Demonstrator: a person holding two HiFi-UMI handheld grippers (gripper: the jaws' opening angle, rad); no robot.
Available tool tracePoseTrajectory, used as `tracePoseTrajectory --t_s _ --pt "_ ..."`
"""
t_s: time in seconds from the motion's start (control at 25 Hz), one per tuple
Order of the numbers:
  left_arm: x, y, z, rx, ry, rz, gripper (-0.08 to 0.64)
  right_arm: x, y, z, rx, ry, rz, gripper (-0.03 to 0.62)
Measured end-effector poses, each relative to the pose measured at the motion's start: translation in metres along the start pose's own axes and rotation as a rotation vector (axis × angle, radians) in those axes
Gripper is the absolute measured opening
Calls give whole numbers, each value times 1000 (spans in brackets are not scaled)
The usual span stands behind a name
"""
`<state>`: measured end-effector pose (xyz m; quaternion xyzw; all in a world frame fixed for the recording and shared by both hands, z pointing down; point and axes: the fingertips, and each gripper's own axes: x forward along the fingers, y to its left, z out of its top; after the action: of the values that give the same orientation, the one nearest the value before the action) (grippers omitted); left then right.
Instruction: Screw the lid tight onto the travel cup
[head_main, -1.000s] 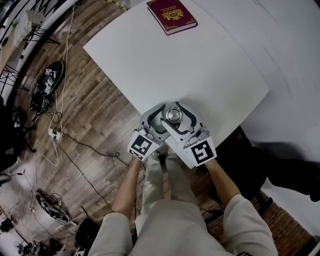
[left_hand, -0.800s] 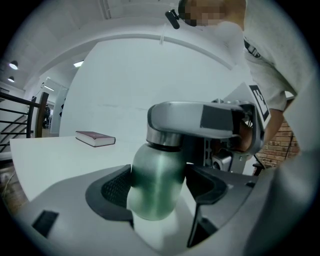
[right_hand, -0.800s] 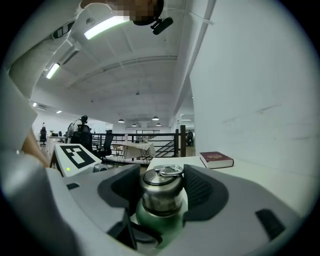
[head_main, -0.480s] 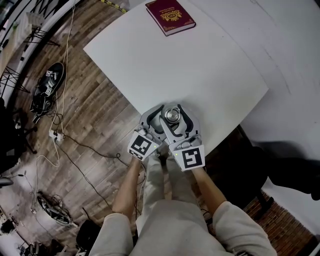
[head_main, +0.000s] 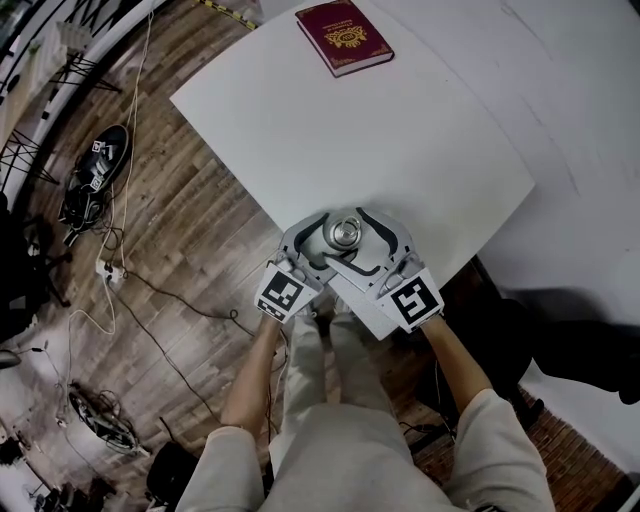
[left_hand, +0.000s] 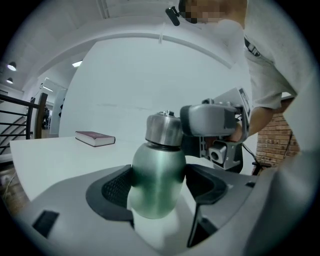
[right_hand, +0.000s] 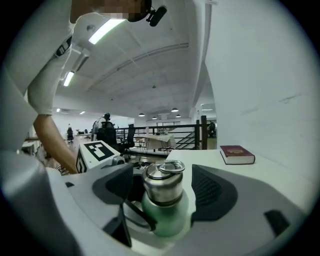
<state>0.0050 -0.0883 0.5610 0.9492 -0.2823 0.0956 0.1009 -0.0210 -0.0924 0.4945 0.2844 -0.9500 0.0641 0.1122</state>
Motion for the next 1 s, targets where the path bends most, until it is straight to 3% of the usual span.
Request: tracePoseTrajectory --t_s 0.24,0.44,0.76,1.0 --pt "1 1 -2 21 12 0 331 10 10 0 -120 75 245 351" --pt "2 3 -2 29 17 -1 331 20 14 -1 -209 122 355 333" --pt "0 3 -3 39 23 -7 331 22 16 -2 -205 150 447 261" --pt "0 3 -4 48 24 -6 330 23 13 -1 -184 114 377 258"
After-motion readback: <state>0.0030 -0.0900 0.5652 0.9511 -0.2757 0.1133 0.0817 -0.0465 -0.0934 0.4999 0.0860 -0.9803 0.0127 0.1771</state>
